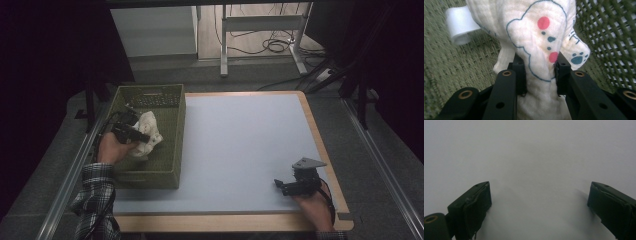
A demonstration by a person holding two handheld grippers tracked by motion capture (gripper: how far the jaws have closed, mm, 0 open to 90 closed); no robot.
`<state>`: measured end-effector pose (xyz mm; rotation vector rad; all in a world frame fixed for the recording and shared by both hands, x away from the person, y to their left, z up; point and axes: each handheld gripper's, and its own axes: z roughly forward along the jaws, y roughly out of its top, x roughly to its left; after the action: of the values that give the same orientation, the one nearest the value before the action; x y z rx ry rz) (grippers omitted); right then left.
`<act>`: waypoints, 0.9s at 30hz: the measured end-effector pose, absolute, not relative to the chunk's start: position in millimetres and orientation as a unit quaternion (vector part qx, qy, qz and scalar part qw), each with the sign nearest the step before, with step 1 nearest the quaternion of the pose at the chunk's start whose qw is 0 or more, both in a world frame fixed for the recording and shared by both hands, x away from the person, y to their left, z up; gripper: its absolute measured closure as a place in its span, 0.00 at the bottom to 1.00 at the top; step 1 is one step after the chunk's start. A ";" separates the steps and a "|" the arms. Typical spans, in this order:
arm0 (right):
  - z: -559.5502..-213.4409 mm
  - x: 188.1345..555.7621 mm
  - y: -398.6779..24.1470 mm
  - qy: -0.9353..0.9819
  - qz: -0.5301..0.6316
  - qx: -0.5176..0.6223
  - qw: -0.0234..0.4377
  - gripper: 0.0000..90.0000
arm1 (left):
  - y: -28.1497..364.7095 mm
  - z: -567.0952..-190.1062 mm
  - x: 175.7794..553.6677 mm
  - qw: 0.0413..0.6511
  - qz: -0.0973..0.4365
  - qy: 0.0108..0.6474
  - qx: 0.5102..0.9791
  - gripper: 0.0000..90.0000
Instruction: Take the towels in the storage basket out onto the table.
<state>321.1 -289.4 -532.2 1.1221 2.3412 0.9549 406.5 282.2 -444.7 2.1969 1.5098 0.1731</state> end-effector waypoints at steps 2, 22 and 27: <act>-532.2 321.1 -289.4 0.831 0.339 0.399 0.187 0.06 | 283.2 -441.7 405.3 0.235 0.065 0.549 0.799 0.78; -532.3 321.0 -289.3 0.831 0.339 0.399 0.186 0.06 | 283.3 -376.7 380.1 0.288 0.113 0.530 0.790 0.77; -532.2 321.0 -289.4 0.832 0.339 0.398 0.187 0.06 | 277.1 -357.4 374.3 0.305 0.120 0.524 0.786 0.77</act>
<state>321.0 -289.4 -532.2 1.1215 2.3413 0.9544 374.3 277.1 -357.4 2.0811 1.3866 0.3175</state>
